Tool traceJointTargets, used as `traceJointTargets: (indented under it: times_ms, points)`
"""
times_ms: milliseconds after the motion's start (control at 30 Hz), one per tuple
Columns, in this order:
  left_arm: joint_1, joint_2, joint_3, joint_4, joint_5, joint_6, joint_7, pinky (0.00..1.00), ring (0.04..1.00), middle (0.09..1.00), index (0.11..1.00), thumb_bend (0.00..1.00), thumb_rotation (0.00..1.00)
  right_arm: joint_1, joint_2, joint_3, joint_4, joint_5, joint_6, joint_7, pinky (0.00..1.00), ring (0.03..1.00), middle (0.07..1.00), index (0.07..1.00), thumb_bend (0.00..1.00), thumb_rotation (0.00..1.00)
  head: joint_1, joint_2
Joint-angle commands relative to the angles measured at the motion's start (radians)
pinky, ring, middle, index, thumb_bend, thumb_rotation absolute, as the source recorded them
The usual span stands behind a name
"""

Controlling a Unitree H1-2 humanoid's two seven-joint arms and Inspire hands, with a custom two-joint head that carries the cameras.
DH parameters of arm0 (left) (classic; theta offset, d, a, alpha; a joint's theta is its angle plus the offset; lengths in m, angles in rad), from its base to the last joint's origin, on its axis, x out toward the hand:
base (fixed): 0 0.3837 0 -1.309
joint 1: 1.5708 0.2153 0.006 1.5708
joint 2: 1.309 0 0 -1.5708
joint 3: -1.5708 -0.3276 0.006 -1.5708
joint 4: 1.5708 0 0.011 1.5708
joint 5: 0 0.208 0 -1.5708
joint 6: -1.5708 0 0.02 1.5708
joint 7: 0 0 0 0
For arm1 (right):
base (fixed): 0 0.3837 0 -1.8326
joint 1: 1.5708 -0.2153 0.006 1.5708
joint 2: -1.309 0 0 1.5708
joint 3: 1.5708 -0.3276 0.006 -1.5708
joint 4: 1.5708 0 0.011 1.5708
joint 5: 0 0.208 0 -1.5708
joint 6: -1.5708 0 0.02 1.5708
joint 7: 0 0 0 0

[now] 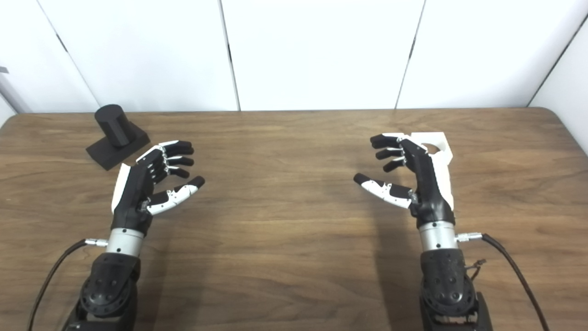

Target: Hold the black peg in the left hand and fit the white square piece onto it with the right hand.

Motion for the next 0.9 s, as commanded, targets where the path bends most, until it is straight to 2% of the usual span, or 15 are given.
traceJointTargets:
  times_ms: [0, 167, 433, 633, 867]
  points:
    - [-0.039, 0.010, 0.000, -0.007, -0.007, -0.044, -0.003, 0.55, 0.659, 0.704, 0.679, 0.71, 0.00, -0.024, 0.000, 0.001, -0.017, 0.008, -0.040, -0.014, 0.47, 0.604, 0.665, 0.643, 0.57, 0.00, -0.001, -0.001]
    - [-0.040, 0.010, -0.002, 0.003, -0.005, -0.046, -0.002, 0.55, 0.655, 0.704, 0.683, 0.71, 0.00, -0.026, 0.001, 0.001, -0.002, -0.001, -0.050, -0.023, 0.47, 0.602, 0.664, 0.641, 0.58, 0.00, 0.006, -0.017]
    - [-0.024, 0.004, -0.018, 0.028, 0.016, -0.090, 0.008, 0.55, 0.665, 0.714, 0.685, 0.71, 0.00, -0.007, -0.001, -0.001, 0.022, 0.003, -0.082, -0.030, 0.48, 0.606, 0.659, 0.640, 0.57, 0.00, 0.051, -0.105]
    - [-0.016, -0.008, -0.019, 0.041, 0.001, -0.105, 0.011, 0.54, 0.672, 0.714, 0.682, 0.70, 0.00, 0.006, -0.003, 0.000, 0.024, 0.010, -0.103, -0.030, 0.48, 0.608, 0.671, 0.648, 0.56, 0.00, 0.053, -0.131]
    - [-0.017, -0.008, -0.017, 0.057, 0.005, -0.128, 0.011, 0.54, 0.668, 0.716, 0.690, 0.69, 0.00, 0.007, -0.002, -0.001, 0.041, 0.008, -0.134, -0.039, 0.49, 0.612, 0.662, 0.620, 0.56, 0.00, 0.051, -0.133]
